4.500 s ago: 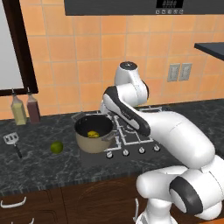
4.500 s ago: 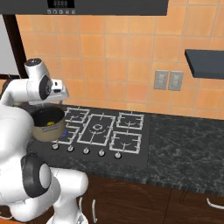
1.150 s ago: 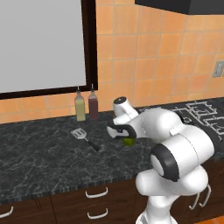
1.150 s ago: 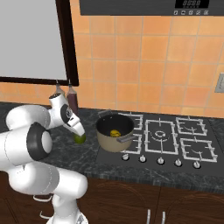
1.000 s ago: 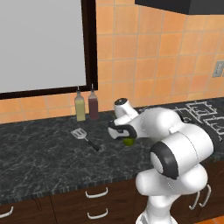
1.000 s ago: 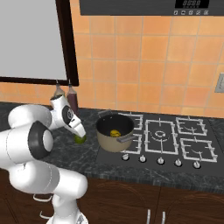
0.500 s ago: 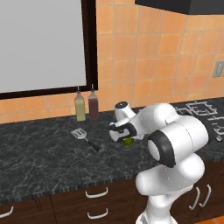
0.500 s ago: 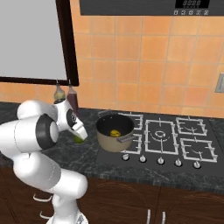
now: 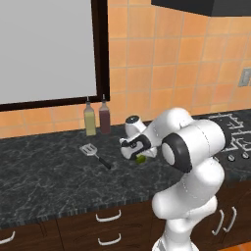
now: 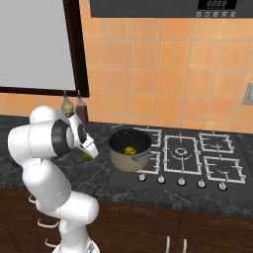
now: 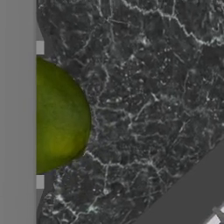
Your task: Put the lime and lemon in the pot. Retrieve the spatula and lightly stir the vegetables in the pot.
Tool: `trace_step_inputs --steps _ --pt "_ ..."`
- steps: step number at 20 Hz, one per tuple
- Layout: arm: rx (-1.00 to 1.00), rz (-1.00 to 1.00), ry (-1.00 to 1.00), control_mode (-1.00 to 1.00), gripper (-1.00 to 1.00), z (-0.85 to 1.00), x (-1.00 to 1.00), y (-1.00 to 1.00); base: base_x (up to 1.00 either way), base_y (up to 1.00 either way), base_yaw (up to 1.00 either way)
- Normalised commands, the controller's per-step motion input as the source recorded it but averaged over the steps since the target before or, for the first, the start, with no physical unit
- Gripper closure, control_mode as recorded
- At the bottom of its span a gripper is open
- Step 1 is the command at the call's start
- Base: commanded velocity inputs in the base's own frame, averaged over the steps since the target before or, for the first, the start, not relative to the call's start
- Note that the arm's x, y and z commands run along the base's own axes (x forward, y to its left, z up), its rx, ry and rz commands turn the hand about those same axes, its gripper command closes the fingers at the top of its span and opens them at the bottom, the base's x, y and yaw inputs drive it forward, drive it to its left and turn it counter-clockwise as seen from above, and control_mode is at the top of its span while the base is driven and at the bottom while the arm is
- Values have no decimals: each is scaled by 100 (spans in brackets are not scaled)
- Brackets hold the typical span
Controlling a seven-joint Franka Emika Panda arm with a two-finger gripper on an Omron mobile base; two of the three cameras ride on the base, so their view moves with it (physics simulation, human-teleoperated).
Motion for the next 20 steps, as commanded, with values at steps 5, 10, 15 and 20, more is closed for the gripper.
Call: trace_step_inputs --steps 5,10,15,20 --pt "3 0 -31 -100 100 91 -63 -20 0 0 0" --pt "10 1 -10 -100 100 100 -18 -20 0 0 0" --pt "4 0 1 -100 100 100 -2 -41 0 0 0" --pt "0 -1 0 -100 100 89 0 -75 0 0 0"
